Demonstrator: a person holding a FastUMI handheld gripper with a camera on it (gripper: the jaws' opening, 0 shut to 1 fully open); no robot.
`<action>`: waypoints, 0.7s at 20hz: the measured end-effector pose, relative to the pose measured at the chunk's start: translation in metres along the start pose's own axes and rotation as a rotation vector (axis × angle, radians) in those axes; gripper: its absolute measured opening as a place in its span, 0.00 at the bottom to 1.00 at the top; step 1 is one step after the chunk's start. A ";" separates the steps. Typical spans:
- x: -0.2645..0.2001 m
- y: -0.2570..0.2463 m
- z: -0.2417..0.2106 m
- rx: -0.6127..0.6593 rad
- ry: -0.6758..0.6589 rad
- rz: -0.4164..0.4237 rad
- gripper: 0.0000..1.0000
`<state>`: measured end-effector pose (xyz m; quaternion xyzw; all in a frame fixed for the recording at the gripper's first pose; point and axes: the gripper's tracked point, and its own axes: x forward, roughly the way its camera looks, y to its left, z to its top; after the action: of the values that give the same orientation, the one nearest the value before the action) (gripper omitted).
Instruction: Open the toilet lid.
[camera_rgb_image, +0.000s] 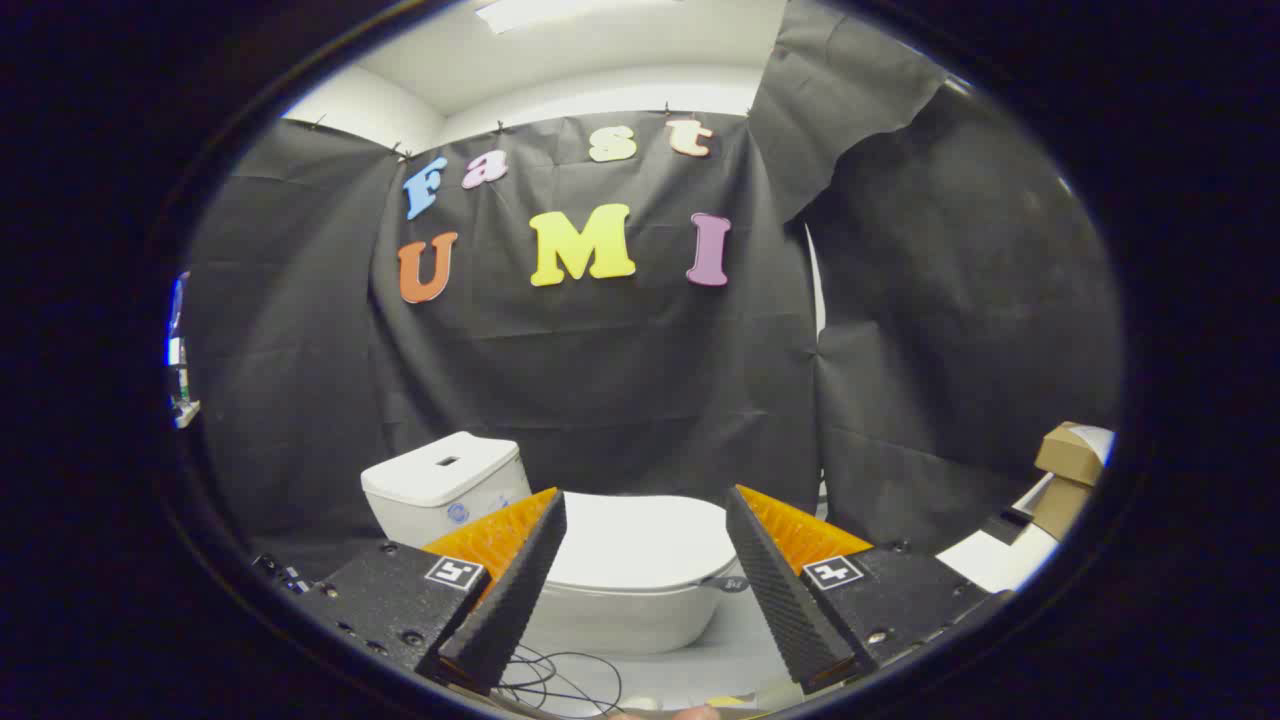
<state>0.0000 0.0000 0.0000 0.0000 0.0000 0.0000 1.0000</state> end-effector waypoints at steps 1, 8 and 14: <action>-0.001 -0.005 -0.001 0.005 0.002 -0.007 1.00; -0.007 -0.032 -0.006 0.040 0.030 -0.049 1.00; -0.012 -0.046 0.000 0.042 0.013 -0.077 1.00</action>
<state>-0.0115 -0.0457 -0.0005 0.0212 0.0065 -0.0386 0.9990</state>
